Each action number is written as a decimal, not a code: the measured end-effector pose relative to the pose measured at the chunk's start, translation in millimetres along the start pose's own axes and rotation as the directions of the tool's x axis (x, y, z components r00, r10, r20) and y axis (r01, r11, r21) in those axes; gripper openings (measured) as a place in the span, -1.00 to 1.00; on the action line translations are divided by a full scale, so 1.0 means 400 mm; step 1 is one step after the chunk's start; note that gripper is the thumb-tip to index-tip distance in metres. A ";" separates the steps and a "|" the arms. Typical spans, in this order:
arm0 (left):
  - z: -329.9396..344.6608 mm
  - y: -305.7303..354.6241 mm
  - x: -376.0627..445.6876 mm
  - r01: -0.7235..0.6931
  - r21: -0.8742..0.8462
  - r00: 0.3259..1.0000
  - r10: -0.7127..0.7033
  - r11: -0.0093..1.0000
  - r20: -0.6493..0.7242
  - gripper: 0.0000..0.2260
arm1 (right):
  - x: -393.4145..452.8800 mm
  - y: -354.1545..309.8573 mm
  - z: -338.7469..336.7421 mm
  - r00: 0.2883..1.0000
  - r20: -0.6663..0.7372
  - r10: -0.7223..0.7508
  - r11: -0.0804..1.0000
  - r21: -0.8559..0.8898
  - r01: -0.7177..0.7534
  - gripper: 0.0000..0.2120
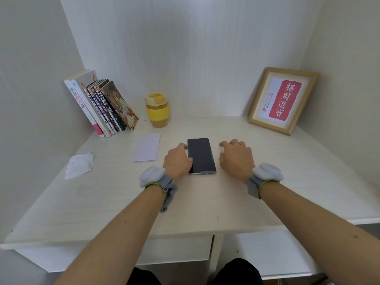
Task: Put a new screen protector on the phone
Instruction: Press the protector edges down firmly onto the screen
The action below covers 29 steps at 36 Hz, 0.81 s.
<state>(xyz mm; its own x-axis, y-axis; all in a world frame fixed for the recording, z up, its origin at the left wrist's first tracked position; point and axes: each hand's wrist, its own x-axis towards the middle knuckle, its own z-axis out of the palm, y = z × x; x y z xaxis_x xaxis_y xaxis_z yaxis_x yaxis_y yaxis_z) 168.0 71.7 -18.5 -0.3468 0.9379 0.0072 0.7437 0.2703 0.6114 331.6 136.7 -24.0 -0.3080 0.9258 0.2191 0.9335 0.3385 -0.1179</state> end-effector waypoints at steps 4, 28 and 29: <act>-0.001 0.005 -0.004 -0.083 0.056 0.997 0.083 0.995 -0.001 -0.66 | -0.005 -0.004 0.004 0.975 0.000 -0.223 0.975 0.020 0.223 -0.57; 0.011 0.011 -0.007 -0.108 0.175 0.994 0.101 0.979 0.048 -0.60 | 0.037 0.008 -0.070 0.899 0.312 0.306 0.830 0.376 -0.413 -0.75; 0.011 0.011 -0.008 -0.107 0.175 0.994 0.100 0.979 0.049 -0.60 | 0.039 0.010 -0.069 0.905 0.304 0.296 0.823 0.399 -0.403 -0.78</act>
<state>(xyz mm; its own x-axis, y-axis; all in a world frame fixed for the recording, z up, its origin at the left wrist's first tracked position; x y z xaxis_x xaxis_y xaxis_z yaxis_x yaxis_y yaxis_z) 174.9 70.9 -19.1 -0.2423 0.9697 0.0294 0.8651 0.2023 0.4589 335.5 147.7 5.9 -0.0581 0.9897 -0.1309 0.8197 -0.0275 -0.5721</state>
